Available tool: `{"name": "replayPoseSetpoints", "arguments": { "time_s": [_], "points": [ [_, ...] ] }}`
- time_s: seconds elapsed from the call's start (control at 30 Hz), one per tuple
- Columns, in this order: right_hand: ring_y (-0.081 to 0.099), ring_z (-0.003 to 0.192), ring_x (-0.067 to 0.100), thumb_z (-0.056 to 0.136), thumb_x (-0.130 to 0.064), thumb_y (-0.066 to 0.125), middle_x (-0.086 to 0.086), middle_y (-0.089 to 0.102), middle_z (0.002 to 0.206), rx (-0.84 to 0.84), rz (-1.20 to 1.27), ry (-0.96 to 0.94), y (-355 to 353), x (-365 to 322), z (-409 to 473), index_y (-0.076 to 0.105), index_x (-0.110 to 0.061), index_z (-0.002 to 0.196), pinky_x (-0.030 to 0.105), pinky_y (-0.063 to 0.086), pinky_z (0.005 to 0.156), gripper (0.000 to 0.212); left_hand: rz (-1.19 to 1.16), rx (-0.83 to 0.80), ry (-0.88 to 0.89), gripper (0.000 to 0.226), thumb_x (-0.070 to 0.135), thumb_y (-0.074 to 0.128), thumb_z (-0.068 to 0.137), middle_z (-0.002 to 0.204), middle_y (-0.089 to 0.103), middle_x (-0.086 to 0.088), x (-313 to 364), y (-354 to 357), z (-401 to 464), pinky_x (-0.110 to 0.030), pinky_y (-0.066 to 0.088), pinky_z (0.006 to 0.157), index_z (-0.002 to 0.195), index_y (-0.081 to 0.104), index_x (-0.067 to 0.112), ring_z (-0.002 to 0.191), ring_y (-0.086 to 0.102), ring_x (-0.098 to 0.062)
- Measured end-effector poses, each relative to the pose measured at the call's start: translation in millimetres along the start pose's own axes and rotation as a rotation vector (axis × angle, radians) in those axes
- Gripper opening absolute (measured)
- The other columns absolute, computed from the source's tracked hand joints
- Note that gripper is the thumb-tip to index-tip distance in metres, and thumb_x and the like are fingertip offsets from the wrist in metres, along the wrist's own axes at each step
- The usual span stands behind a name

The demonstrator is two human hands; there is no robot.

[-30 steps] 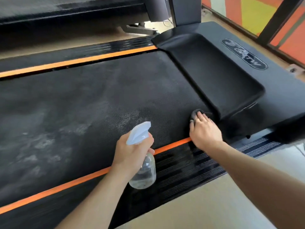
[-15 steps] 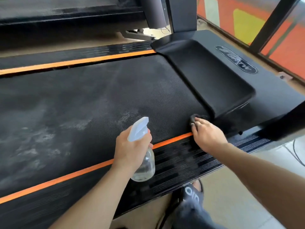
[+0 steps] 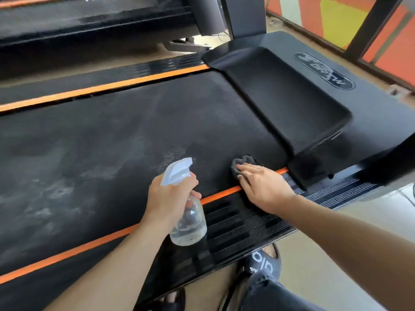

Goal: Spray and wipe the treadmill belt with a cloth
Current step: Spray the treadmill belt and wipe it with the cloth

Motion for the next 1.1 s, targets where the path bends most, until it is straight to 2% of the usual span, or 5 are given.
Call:
{"name": "replayPoseSetpoints", "arguments": {
  "time_s": [0.13, 0.23, 0.47, 0.7, 1.1],
  "points": [
    [0.065, 0.116, 0.029, 0.097, -0.020, 0.044, 0.013, 0.071, 0.118, 0.131, -0.070, 0.316, -14, 18, 5, 0.075, -0.002, 0.104, 0.035, 0.045, 0.105, 0.036, -0.006, -0.078, -0.015, 0.007, 0.015, 0.070, 0.089, 0.067, 0.076, -0.006, 0, 1, 9, -0.023, 0.045, 0.048, 0.094, 0.073, 0.011, 0.069, 0.074, -0.032],
    [0.068, 0.094, 0.028, 0.090, -0.019, 0.048, 0.010, 0.074, 0.094, 0.101, -0.019, 0.078, 3, -63, 7, 0.074, -0.008, 0.081, 0.036, 0.055, 0.087, 0.029, -0.016, -0.118, -0.019, 0.009, 0.013, 0.073, 0.087, 0.068, 0.069, -0.010, -3, 6, 16, -0.024, 0.045, 0.050, 0.092, 0.071, 0.005, 0.063, 0.073, -0.019],
    [0.053, 0.126, 0.010, 0.102, -0.040, 0.026, -0.007, 0.065, 0.129, -0.114, 0.177, -0.104, 10, -75, 7, 0.069, -0.015, 0.118, 0.025, 0.039, 0.108, 0.052, -0.147, -0.143, -0.197, 0.029, 0.012, 0.080, 0.073, 0.081, 0.077, -0.017, -9, -30, 27, -0.033, 0.053, 0.057, 0.101, 0.073, 0.009, 0.064, 0.073, -0.022],
    [0.061, 0.120, 0.022, 0.102, -0.026, 0.035, 0.009, 0.071, 0.118, 0.113, -0.031, 0.433, -18, 23, 4, 0.073, -0.005, 0.103, 0.028, 0.035, 0.103, 0.044, 0.012, -0.297, -0.193, 0.038, 0.009, 0.075, 0.081, 0.078, 0.067, -0.015, -3, -30, 20, -0.034, 0.048, 0.060, 0.118, 0.068, 0.006, 0.067, 0.067, -0.025],
    [0.055, 0.103, 0.019, 0.103, -0.034, 0.031, -0.002, 0.064, 0.096, -0.021, 0.055, -0.098, 4, -44, 8, 0.066, -0.018, 0.092, 0.036, 0.045, 0.093, 0.040, 0.182, -0.402, -0.184, 0.030, 0.010, 0.077, 0.081, 0.118, 0.069, -0.030, 7, -28, 31, -0.034, 0.055, 0.062, 0.110, 0.075, 0.020, 0.070, 0.075, -0.021]
  ]
}}
Point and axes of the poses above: each hand's wrist, its own z-axis towards the middle knuckle, its own y-axis out of the palm, x = y × z, the point moved 5 cm from there along z, towards the middle knuckle
